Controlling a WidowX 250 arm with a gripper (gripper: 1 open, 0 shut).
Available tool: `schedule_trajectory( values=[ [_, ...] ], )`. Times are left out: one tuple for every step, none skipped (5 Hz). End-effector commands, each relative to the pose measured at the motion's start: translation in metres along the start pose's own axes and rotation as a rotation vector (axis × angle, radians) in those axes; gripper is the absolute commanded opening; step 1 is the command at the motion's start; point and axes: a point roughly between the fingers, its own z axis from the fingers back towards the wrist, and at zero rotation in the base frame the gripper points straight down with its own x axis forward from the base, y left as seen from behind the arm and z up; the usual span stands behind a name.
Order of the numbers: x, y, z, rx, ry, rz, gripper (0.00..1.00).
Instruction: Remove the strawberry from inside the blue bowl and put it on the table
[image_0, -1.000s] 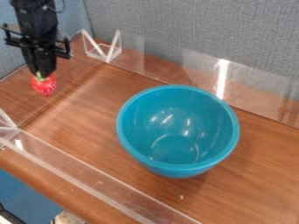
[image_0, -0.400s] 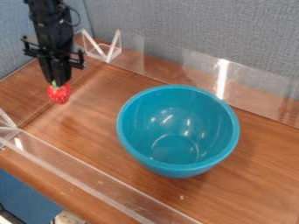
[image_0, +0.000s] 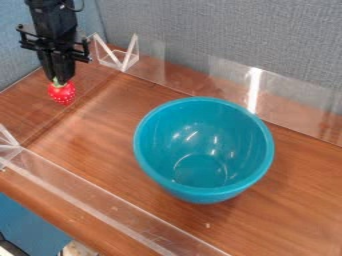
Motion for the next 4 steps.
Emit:
schedule_trajectory(
  values=[
    [0.015,0.003,0.009,0.019,-0.059,-0.006,0.0],
    [0.02,-0.002,-0.004,0.006,-0.052,-0.017,0.0],
    [0.025,-0.003,-0.005,-0.002,-0.058,-0.022,0.0],
    [0.025,-0.002,-0.003,-0.002,-0.067,-0.025,0.0]
  ],
)
